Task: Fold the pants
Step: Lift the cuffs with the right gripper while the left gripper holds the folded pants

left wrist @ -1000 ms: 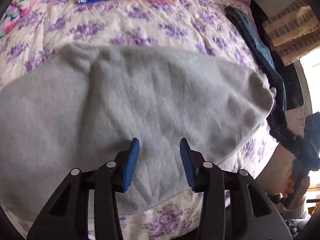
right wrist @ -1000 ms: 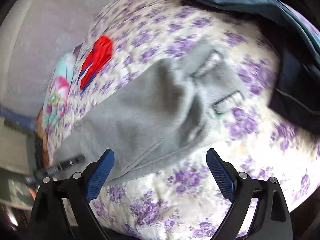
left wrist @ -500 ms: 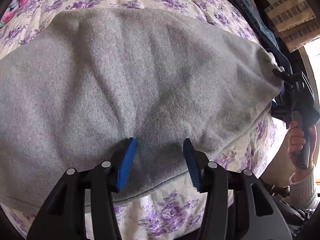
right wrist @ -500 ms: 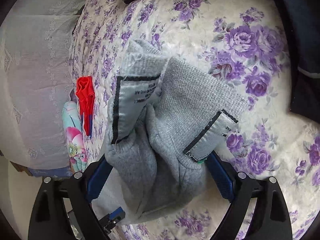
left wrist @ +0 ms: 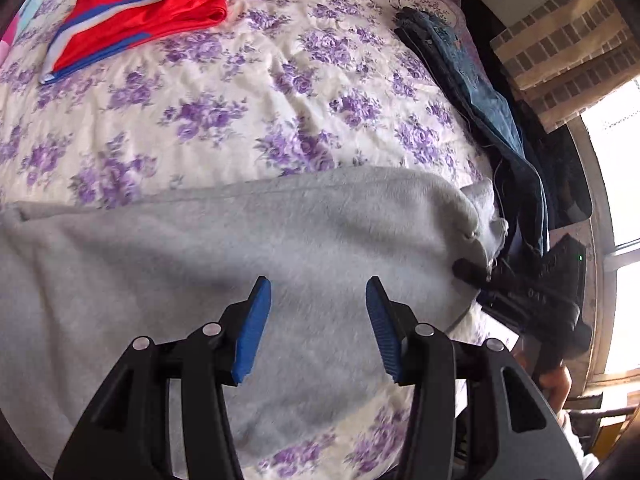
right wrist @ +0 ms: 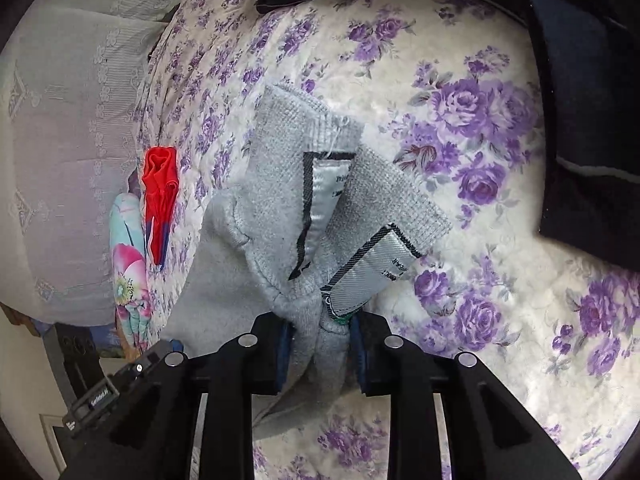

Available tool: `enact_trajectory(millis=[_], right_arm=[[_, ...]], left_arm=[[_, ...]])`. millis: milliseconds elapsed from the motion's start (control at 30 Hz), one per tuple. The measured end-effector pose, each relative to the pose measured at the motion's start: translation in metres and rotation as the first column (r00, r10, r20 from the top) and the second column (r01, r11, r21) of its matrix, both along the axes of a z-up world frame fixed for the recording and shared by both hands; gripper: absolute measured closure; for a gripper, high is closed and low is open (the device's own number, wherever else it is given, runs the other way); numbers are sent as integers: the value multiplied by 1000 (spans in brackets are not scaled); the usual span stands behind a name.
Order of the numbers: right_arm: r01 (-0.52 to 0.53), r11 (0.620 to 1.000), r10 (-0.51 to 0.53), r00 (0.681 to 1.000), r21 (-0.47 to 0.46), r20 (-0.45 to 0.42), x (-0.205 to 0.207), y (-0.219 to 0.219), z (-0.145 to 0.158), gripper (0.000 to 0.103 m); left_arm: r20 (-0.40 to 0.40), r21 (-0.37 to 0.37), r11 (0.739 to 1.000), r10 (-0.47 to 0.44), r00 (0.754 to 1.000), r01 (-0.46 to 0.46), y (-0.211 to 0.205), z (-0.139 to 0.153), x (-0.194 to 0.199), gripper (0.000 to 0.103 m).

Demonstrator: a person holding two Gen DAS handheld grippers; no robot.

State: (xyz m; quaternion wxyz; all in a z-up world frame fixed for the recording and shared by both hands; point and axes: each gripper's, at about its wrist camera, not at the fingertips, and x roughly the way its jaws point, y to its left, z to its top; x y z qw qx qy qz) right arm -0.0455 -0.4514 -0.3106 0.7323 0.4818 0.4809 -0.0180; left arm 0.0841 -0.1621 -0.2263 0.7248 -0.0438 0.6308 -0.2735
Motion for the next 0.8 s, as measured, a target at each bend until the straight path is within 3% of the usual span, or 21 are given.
enact_trajectory(millis=[67,133,300,433,567,600,633,667,733,800], right_arm=[[-4,1000,4,1000,1,-4,-1,-1,-1,76],[-10,1000,10,1000,-2,-10,-1,-1,-2,76],[-26,999,25,999,-35,-22,0,0,-2,75],[-15,1000,15,1000,-26,-27,0,-1,-5,74],[-20,998,18,999,-57,-37,2,3,-1,74],[-30,997,27,999,-76,-42,3,5,3,75],[-50,993,46,998,-103,-41,5,7,10,76],[-77,987,72,997,-143,-39,8,11,19,77],[-133,959,133,991,-250,-16,12,22,44,78],[-185,912,201,980,-366,4,16,39,70,79]], left_arm=[[-33,-2,1000,11,999,-11,-19,-20,9,56],[-32,61,998,22,999,-20,-32,-40,8,56],[49,145,989,-18,999,11,-49,-34,-12,54],[24,103,992,-74,997,71,-50,-36,-43,57],[95,189,976,-124,988,104,-61,-39,-56,59],[100,192,975,-130,986,109,-63,-37,-57,68],[91,173,978,-131,987,114,-62,-34,-57,90],[61,134,984,-127,990,118,-59,-32,-57,101],[23,43,993,-110,994,109,-44,-24,-61,103],[23,10,996,-85,996,85,-24,-18,-67,103]])
